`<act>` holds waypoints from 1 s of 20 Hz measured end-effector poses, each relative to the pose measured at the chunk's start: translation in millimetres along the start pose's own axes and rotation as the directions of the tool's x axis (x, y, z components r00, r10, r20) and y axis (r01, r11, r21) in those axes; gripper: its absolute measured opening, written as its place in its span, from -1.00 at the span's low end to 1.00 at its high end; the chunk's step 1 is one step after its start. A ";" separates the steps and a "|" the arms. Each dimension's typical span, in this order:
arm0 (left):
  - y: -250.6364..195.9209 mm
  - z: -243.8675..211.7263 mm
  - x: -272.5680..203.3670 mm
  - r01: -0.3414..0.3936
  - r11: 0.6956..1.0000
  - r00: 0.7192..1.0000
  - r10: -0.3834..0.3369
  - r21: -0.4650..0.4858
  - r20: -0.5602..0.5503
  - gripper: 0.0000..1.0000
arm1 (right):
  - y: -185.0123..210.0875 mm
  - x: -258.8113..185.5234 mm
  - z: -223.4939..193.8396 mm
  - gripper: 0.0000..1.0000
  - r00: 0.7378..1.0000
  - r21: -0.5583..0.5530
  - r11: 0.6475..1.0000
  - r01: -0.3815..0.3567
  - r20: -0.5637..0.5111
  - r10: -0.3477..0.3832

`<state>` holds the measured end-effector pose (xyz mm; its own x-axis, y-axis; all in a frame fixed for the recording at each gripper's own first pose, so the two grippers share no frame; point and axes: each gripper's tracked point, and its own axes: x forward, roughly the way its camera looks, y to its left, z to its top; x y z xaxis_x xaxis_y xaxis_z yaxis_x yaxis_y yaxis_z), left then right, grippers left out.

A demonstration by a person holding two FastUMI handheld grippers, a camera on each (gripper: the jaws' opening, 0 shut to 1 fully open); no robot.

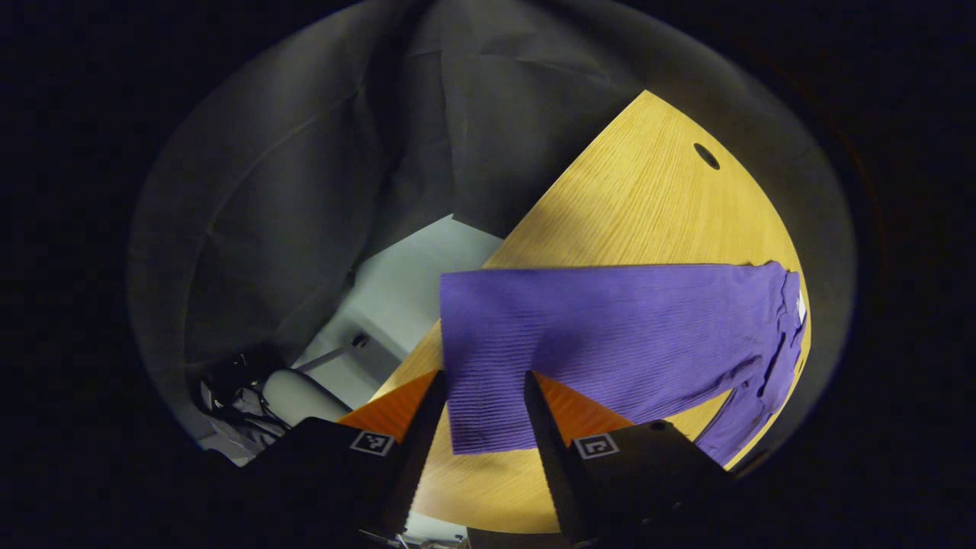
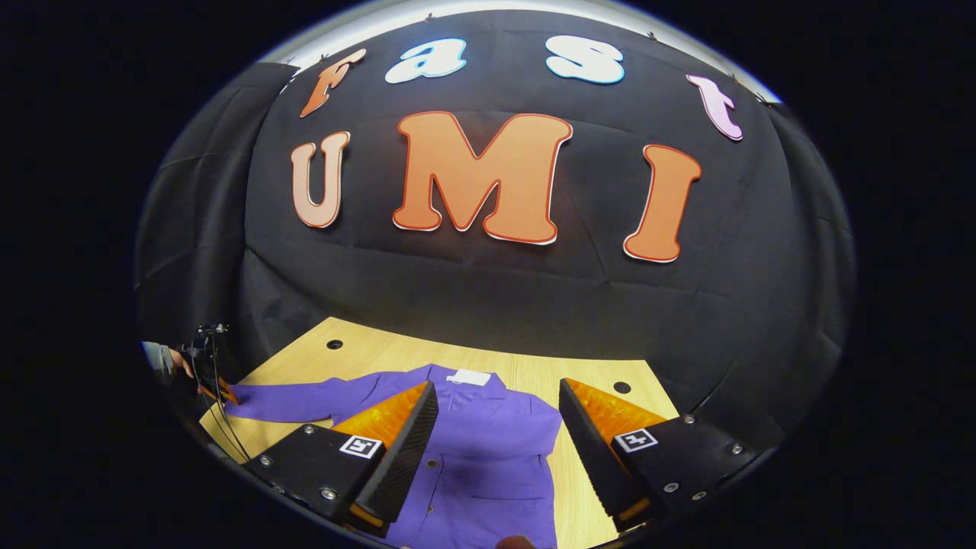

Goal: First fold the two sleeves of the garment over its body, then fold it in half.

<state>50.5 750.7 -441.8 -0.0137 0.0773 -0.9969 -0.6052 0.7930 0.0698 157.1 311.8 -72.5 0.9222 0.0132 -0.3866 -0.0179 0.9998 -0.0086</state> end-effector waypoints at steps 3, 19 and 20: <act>-8.7 1.1 1.9 -0.001 1.000 1.000 0.001 -0.001 -0.003 -0.17 | -5.3 -4.2 -3.8 0.89 1.000 0.019 1.000 0.000 -0.004 0.000; -157.5 14.0 -109.0 0.126 0.946 0.962 -0.190 0.300 0.197 -0.80 | -49.7 -8.0 7.2 0.89 0.998 0.039 0.998 -0.041 0.044 0.039; -175.9 15.2 -116.7 0.134 0.937 0.957 -0.208 0.324 0.205 -0.79 | -52.8 -8.1 7.0 0.89 0.998 0.042 0.998 -0.042 0.047 0.040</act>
<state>170.7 611.4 -337.2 0.2756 0.0332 -0.9607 -0.3109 0.9488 -0.0564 153.3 259.0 -62.5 0.9377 0.0537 -0.3432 -0.0403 0.9981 0.0461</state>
